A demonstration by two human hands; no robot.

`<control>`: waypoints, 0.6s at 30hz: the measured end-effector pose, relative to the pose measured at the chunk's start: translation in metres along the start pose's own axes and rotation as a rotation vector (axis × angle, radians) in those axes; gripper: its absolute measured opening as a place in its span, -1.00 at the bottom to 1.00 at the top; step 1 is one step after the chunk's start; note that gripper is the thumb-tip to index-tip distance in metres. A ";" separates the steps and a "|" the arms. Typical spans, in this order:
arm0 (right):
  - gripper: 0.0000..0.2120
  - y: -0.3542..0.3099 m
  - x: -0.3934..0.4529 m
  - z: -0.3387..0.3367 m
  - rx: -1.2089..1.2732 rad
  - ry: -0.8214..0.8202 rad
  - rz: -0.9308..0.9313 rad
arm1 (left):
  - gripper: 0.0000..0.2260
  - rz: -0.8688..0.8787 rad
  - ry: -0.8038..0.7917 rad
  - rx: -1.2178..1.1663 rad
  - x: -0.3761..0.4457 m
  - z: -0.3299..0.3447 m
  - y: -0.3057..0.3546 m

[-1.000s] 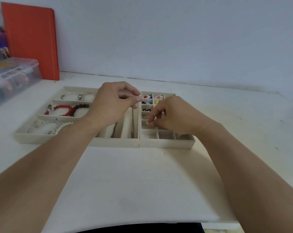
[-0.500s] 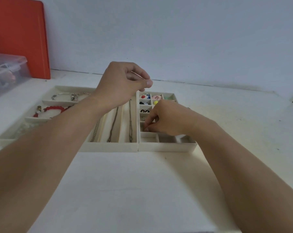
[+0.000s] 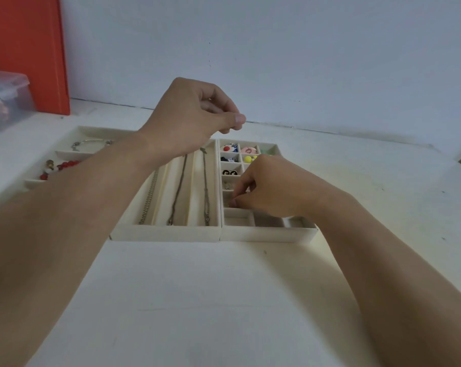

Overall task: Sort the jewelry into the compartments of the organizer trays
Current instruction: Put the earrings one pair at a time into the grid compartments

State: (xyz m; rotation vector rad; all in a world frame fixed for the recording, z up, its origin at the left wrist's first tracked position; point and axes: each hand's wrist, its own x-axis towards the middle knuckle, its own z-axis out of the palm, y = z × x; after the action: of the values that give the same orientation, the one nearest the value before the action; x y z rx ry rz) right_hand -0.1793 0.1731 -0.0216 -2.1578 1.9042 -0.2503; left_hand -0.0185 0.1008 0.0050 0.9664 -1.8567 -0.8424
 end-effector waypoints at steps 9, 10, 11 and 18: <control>-0.89 0.003 -0.005 -0.006 0.110 0.058 0.045 | -0.91 -0.012 0.003 0.014 -0.002 0.002 -0.004; -0.91 0.006 -0.007 -0.010 0.131 0.107 0.056 | -0.91 -0.022 0.001 0.005 -0.002 0.003 -0.005; -0.92 0.010 -0.008 -0.013 0.164 0.181 0.056 | -0.91 -0.031 -0.009 -0.008 -0.002 0.004 -0.005; -0.88 0.024 -0.013 -0.004 0.542 0.538 -0.033 | -0.94 -0.139 -0.136 -0.094 -0.006 0.015 -0.010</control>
State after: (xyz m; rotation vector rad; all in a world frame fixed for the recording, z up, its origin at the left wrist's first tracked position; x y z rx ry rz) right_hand -0.2050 0.1826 -0.0250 -1.8555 1.7481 -1.2981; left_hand -0.0273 0.1044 -0.0116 1.0097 -1.8621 -1.0934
